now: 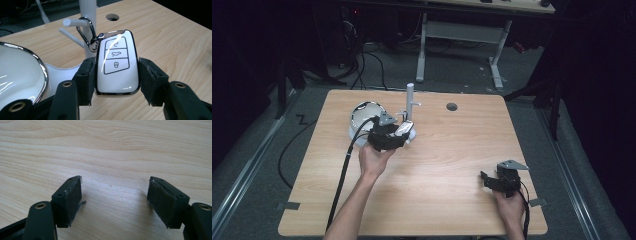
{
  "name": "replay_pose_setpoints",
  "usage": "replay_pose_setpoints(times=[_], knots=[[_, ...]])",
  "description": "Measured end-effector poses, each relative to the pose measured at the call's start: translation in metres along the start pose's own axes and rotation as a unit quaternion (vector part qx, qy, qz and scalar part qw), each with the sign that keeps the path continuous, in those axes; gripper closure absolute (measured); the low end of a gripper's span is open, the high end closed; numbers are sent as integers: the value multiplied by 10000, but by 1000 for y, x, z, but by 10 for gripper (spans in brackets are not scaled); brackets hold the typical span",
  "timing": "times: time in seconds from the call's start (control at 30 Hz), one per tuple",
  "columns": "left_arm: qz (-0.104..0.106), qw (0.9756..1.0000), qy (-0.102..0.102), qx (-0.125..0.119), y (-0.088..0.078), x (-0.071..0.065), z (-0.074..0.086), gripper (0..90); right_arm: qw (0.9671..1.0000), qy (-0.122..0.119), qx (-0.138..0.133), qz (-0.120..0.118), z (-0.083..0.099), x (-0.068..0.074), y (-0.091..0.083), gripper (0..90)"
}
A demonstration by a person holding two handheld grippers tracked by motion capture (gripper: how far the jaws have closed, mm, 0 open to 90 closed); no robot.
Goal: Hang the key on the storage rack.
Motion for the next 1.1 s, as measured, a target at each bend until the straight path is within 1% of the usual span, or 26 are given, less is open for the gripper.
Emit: replay_pose_setpoints(times=[0.3,0.5,0.67,0.77,0.83,1.1], knots=[[-117,9998,-126,104,6,8,9,496,10000,4,-3,0,0,0,0,278],[-198,9995,-174,150,9,11,13,495,10000,5,-1,0,0,0,0,278],[-224,9994,-205,193,12,13,16,493,10000,2,-1,0,0,0,0,278],[-247,9990,-266,250,15,14,19,491,10000,4,-2,0,0,0,0,278],[-264,9989,-256,283,16,15,21,491,10000,10,0,2,0,0,0,279],[-285,9983,-326,401,24,16,29,489,10000,7,2,-5,0,0,0,279]])
Point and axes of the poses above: each handheld gripper's, and its own axes: y roughly forward along the jaws, z roughly out of its underside, x roughly to its left, the point moved 5 cm from there along y, roughly forward along the jaws, and after that the axes turned 6 degrees about y, right-handed, at the moved point
